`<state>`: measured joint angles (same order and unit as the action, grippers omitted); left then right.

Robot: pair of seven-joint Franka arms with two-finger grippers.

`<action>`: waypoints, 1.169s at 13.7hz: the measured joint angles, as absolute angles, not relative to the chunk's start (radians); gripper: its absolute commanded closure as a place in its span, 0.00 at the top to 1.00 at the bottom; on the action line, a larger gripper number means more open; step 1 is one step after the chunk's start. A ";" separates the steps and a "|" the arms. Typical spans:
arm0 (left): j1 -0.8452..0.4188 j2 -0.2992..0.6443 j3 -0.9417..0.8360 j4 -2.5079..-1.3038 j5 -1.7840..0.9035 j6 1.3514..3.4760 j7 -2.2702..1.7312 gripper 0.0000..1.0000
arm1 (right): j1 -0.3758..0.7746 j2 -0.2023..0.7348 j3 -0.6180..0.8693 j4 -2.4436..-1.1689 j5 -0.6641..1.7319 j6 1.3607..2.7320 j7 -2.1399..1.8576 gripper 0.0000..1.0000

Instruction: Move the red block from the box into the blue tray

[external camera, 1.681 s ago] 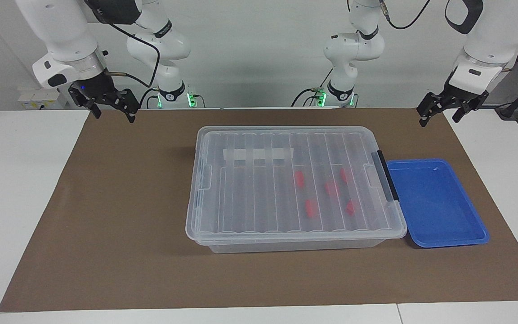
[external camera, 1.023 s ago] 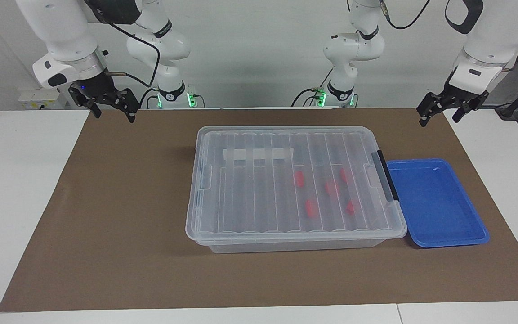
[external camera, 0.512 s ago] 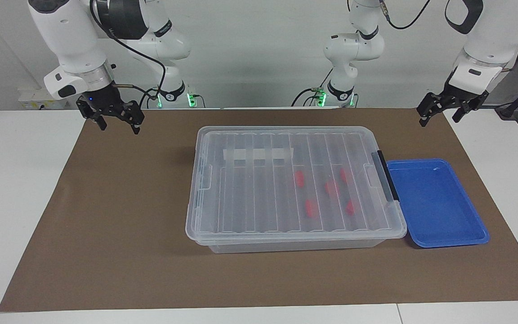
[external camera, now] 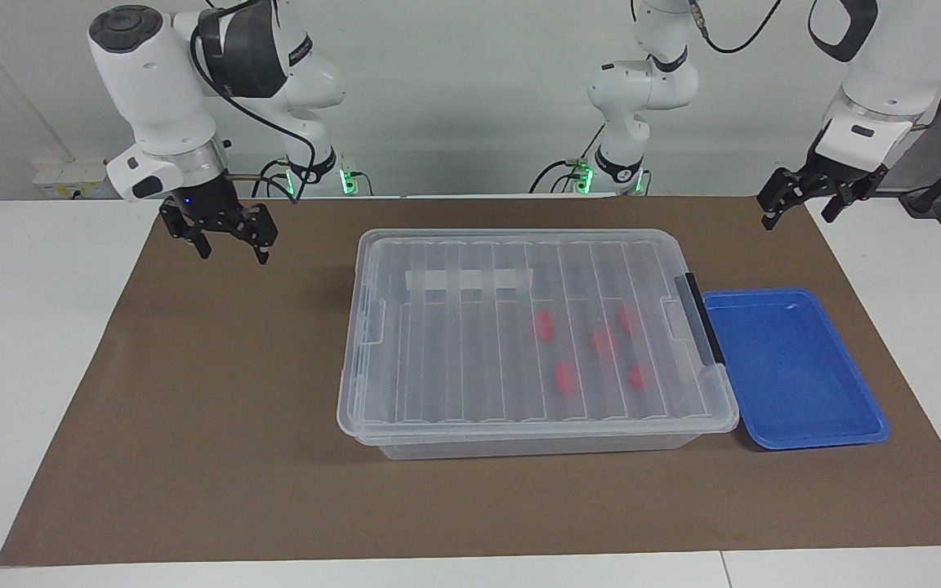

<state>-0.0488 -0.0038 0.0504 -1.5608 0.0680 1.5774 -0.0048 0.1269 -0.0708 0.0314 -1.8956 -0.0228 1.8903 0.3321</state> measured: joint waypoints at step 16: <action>-0.049 -0.004 0.050 -1.561 0.068 1.577 -0.005 1.00 | 0.268 0.036 0.035 -1.917 -0.024 2.067 0.424 0.91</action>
<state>-0.0488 -0.0038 0.0505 -1.5608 0.0680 1.5774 -0.0048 0.2675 0.0355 0.0349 -1.9170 -0.0240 2.0669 0.4237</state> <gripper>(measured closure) 0.000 0.088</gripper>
